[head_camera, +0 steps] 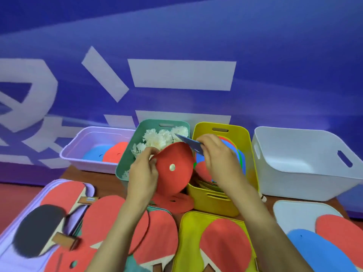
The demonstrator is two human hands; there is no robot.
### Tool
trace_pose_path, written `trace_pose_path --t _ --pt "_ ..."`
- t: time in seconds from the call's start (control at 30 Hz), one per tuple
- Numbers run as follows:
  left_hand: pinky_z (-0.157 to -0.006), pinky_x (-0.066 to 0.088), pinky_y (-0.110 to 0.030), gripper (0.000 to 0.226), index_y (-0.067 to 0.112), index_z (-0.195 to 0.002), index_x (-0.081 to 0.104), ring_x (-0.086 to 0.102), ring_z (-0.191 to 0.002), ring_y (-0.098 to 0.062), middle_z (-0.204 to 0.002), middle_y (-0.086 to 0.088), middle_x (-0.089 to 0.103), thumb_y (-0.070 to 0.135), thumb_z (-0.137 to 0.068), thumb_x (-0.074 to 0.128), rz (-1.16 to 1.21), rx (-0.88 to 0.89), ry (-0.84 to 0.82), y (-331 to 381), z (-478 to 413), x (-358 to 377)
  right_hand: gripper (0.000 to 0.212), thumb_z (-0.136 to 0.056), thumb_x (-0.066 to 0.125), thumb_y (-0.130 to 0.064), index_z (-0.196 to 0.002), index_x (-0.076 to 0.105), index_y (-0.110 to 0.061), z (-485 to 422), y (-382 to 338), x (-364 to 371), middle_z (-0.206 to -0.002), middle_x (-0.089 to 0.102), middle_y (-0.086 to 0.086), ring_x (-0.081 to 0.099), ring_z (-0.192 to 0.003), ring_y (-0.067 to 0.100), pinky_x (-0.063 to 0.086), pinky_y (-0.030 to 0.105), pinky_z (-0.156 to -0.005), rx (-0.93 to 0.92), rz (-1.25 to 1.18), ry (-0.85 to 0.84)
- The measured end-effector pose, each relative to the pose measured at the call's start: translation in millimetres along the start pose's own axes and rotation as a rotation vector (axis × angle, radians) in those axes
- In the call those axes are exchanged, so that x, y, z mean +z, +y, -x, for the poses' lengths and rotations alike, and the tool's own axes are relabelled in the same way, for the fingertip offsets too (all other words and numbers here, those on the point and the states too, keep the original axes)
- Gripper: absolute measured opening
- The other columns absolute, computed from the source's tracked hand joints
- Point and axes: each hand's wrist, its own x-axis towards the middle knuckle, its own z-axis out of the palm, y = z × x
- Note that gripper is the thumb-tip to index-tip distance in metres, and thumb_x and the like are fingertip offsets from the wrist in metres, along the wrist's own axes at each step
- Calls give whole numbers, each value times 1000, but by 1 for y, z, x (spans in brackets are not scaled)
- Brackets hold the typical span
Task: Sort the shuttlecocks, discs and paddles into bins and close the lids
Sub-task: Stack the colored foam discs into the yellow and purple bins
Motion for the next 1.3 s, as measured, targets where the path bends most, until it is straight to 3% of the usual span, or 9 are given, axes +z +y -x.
trace_pose_path --t 0.23,0.43,0.6,0.77,0.9,1.0,1.07,1.17,1.3 --pt "-73 40 -30 18 14 -102 60 59 -86 -26 -92 3 64 3 -89 53 101 -260 172 -128 -58 -86 28 -84 54 1 -109 61 -10 -79 -81 99 -106 61 9 61 -87 35 47 39 -62 25 60 -21" --pt "-73 36 -28 21 14 -105 59 55 -84 -25 -94 0 62 2 -90 50 117 -414 301 -217 -108 -142 51 -88 26 -39 -115 58 -11 -133 -144 168 -107 59 11 59 -86 36 49 46 -69 134 -72 -34" --pt "-72 40 -31 24 14 -105 61 56 -84 -25 -96 -6 66 0 -90 48 103 -474 295 -266 -137 -151 24 -97 40 -12 -115 54 -12 -160 -155 240 -108 56 11 57 -88 37 46 43 -71 191 -16 -170" --pt "-75 40 -31 23 11 -107 60 55 -87 -26 -97 -7 65 0 -91 46 98 -506 316 -297 -157 -142 32 -94 40 -3 -125 49 -6 -177 -152 290 -117 57 18 55 -102 38 43 41 -78 339 -69 -248" --pt "-77 39 -30 20 8 -107 58 55 -89 -24 -100 -8 64 1 -92 46 111 -516 331 -311 -169 -132 53 -95 41 -4 -144 23 -6 -178 -141 304 -140 38 17 41 -123 36 37 40 -95 472 -24 -341" --pt "-80 38 -30 24 6 -115 55 54 -95 -25 -105 -10 62 4 -93 46 128 -585 266 -322 -187 -121 46 -96 42 -10 -141 30 -9 -169 -136 301 -140 38 13 41 -124 32 37 36 -96 428 -13 -374" --pt "-96 36 -34 38 0 -132 45 50 -114 -28 -123 -16 56 9 -95 47 110 -636 94 -338 -199 -106 44 -96 43 -12 -139 35 -10 -162 -134 300 -141 39 10 41 -126 29 36 34 -98 397 1 -419" --pt "-115 10 -42 65 -9 -141 26 19 -139 -41 -145 -30 30 16 -91 59 -181 -597 -128 -352 -202 -84 41 -96 45 -15 -136 40 -12 -152 -132 300 -139 41 8 43 -125 26 35 31 -97 358 0 -464" --pt "-113 18 -50 50 -1 -129 49 26 -135 -44 -137 -26 40 8 -82 64 -306 -307 -163 -316 -175 -69 42 -95 46 -16 -136 41 -12 -138 -131 292 -139 41 6 42 -126 24 34 31 -101 309 -48 -484"
